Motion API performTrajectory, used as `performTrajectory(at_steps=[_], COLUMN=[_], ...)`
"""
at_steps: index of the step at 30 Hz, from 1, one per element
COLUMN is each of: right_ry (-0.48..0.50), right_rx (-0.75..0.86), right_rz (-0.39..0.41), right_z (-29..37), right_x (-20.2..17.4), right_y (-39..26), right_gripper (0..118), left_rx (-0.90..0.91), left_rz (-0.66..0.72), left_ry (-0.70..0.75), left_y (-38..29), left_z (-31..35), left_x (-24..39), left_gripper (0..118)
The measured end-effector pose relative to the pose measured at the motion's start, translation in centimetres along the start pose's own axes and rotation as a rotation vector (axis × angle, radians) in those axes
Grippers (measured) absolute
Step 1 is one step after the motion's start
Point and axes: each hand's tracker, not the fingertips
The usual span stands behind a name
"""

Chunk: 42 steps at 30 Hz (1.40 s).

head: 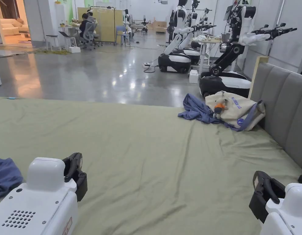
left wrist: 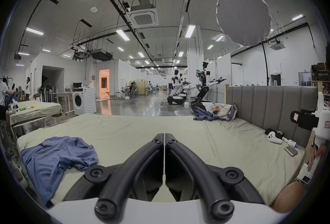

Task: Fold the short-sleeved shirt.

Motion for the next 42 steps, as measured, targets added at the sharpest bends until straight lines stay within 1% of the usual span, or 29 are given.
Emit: performTrajectory(at_steps=[20,23,24,26,29,32,36,39,42], right_ry=[0.007,0.024,0.046,0.110,0.236,0.409,0.656,0.840,0.901], right_rx=[-0.011,-0.012,-0.013,-0.016,-0.019,-0.019,-0.009,-0.056,-0.047], right_rz=[0.010,0.014,0.019,0.024,0.040,0.050,0.043,-0.009,0.018], right_z=[-0.1,-0.5,-0.8,-1.5,-2.6,-3.6,-2.9,-1.5,0.3], right_x=[-0.1,-1.0,-1.8,-3.6,-8.2,-14.5,-24.7,-30.9,-34.7], right_y=[0.0,-0.1,0.0,0.1,0.1,0.3,0.5,0.0,-0.7], right_gripper=[3,3,3,3,3,3,3,3,3], left_rx=[-0.006,-0.004,-0.001,-0.001,-0.003,-0.015,-0.033,-0.052,-0.063], left_rz=[0.002,0.000,-0.002,-0.005,-0.006,-0.025,-0.042,-0.002,0.002], left_ry=[0.012,0.024,0.036,0.081,0.197,0.345,0.558,0.673,0.727], left_y=[0.0,0.2,0.3,0.5,0.6,0.6,0.6,0.4,-0.2], left_z=[-0.2,0.3,0.7,1.7,4.4,8.7,16.4,21.3,24.1], left_x=[-0.5,-1.5,-2.1,-3.8,-7.6,-11.9,-17.5,-20.4,-21.9], left_gripper=[1,1,1,1,1,1,1,1,1])
